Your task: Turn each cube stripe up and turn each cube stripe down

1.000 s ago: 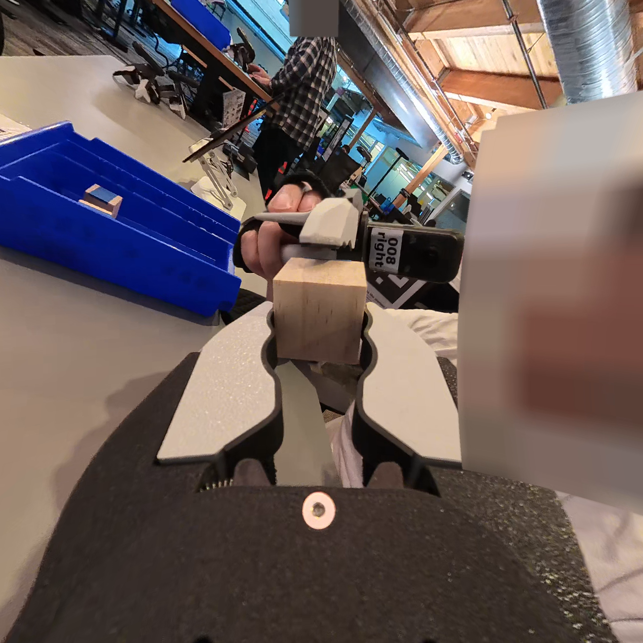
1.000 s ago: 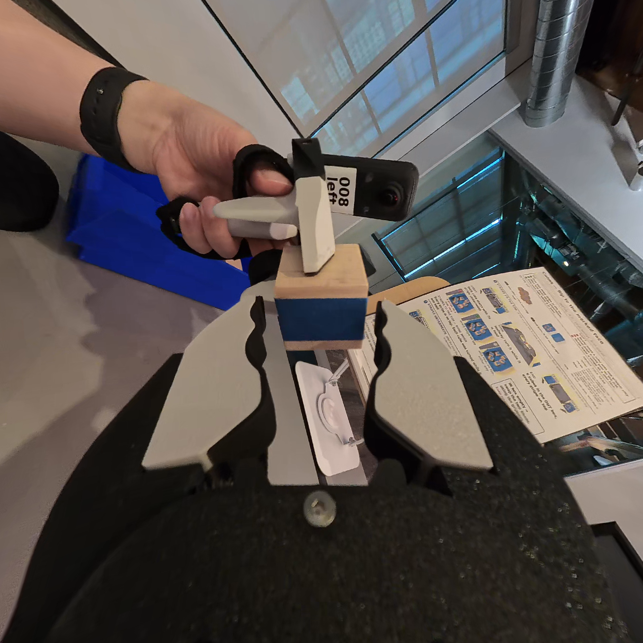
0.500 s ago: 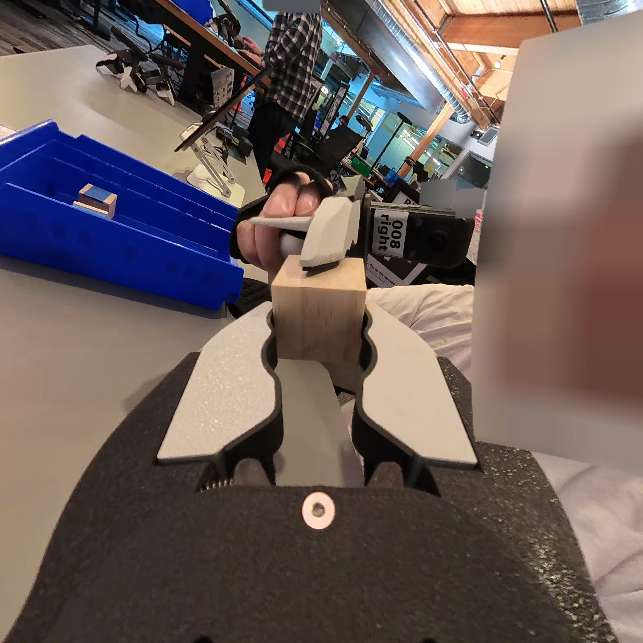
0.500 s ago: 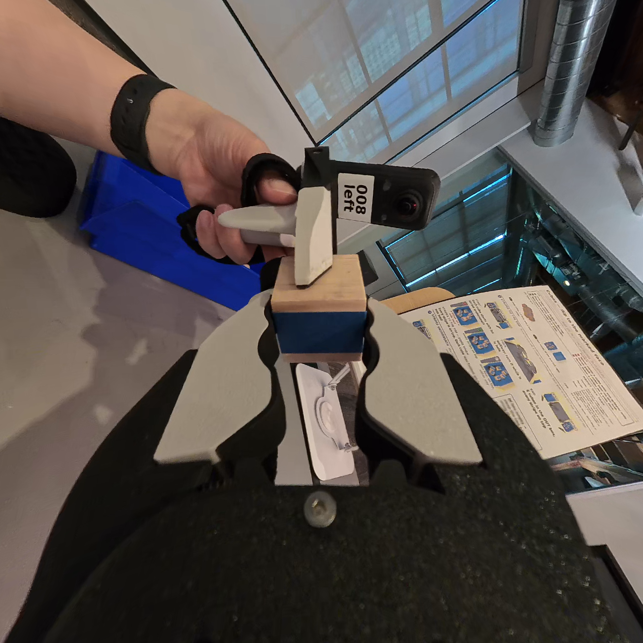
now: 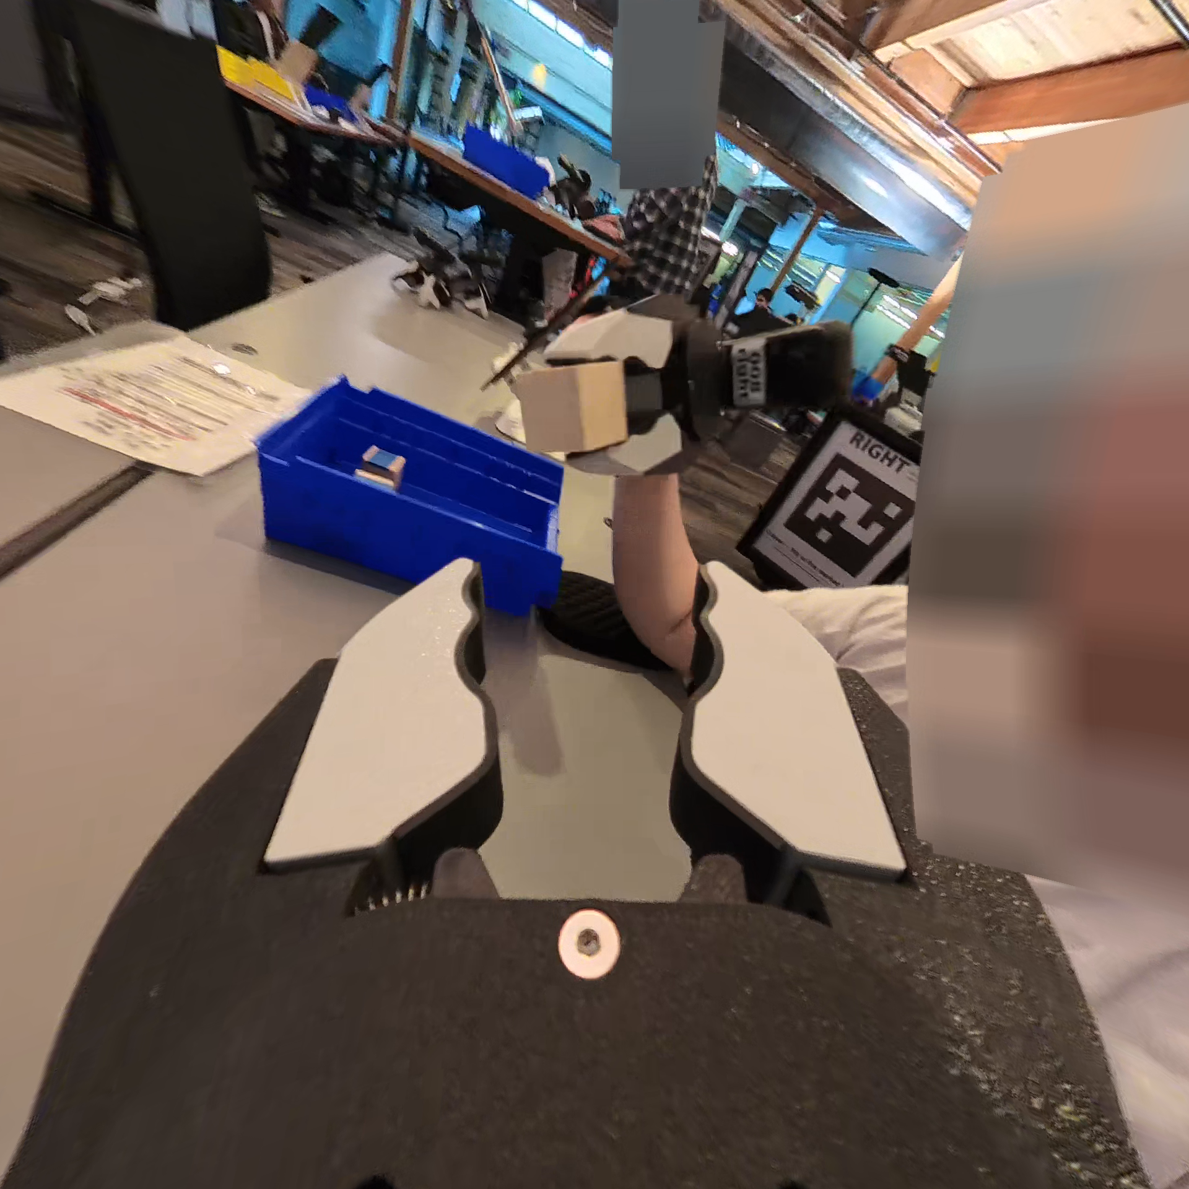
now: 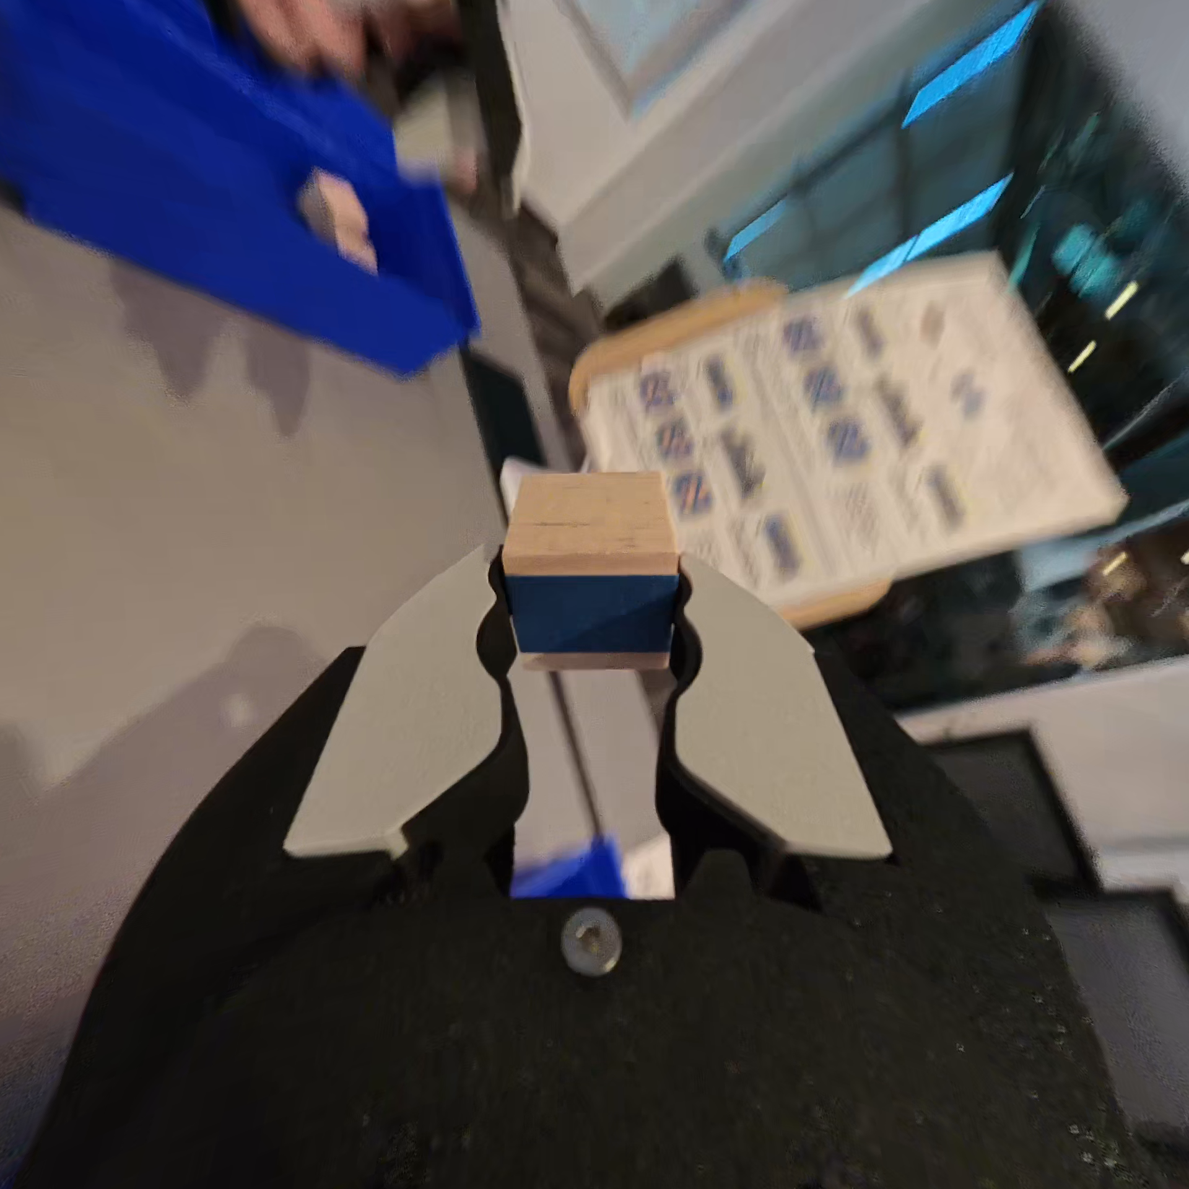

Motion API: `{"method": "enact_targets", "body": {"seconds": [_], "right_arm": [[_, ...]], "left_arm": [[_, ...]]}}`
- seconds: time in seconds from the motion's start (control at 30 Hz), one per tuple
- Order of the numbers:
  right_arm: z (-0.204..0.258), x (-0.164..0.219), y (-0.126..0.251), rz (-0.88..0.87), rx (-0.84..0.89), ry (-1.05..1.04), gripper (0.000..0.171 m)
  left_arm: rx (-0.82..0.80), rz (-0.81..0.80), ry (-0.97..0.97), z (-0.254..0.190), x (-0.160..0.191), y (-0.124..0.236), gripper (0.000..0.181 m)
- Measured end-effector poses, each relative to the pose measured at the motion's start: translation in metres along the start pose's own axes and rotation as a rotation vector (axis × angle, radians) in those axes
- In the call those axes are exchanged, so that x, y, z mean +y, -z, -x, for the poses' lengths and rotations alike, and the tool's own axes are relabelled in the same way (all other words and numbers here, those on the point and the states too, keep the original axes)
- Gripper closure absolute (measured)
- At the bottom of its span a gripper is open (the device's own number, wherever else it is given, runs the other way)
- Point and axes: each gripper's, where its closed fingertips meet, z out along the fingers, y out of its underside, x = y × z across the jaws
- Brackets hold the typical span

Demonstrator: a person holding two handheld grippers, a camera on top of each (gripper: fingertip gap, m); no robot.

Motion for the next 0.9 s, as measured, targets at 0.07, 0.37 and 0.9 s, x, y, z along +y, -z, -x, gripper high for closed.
{"method": "enact_targets", "body": {"seconds": [0.07,0.37,0.9], "right_arm": [[-0.017,0.059,0.036,0.158,-0.007,-0.112,0.126],[0.045,0.269,0.115,0.914,-0.219,-0.719,0.125],[0.095,0.358,0.109,1.418,-0.083,-1.306,0.125]], "left_arm": [[-0.003,-0.053,-0.031,-0.009,-0.019,0.01,0.122],[0.05,-0.099,-0.022,-0.015,-0.017,0.02,0.126],[0.106,0.007,-0.07,-0.041,0.007,-0.001,0.127]]}}
